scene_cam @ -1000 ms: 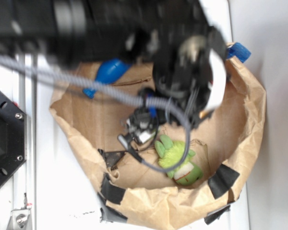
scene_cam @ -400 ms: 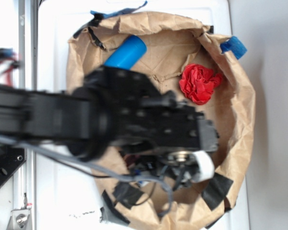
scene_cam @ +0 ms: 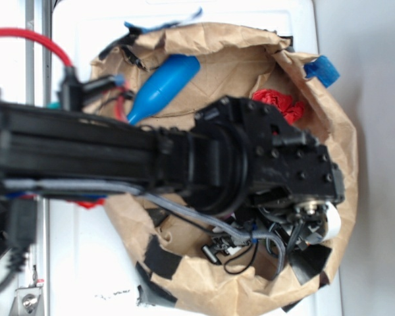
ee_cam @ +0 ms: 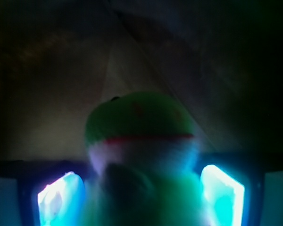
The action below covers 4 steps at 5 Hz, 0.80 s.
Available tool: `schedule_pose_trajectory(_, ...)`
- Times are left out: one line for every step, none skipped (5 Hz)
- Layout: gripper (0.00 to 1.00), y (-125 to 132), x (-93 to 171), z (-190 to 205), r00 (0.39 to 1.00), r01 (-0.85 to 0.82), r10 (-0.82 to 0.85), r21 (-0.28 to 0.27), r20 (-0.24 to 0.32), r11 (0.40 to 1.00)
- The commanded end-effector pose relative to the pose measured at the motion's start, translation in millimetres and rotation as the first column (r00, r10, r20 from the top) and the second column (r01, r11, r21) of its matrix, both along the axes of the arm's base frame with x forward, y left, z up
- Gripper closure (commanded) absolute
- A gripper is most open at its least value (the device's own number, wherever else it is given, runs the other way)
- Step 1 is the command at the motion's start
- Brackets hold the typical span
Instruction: Grab the green animal.
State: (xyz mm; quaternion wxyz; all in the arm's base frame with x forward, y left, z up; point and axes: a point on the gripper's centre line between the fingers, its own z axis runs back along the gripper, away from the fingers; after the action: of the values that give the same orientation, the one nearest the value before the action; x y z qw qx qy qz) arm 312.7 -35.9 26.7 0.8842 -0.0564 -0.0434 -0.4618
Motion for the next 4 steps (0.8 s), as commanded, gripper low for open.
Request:
schedule_pose_trajectory(1.0,-6.7,-21.0,25.9,0.995,0.054,-0.054,0.007,0.081,0.999)
schedule_pose_trajectory(1.0,12.5,-22.2,75.8,0.995,-0.049,0.05,-0.011,0.091,0.999)
schedule_pose_trajectory(1.0,40.2,-18.1,123.9,0.954,-0.295,0.294,0.001,0.053,0.956)
schedule_pose_trajectory(1.0,43.7,-29.8,136.8,0.853,-0.521,0.517,0.072,0.074,0.85)
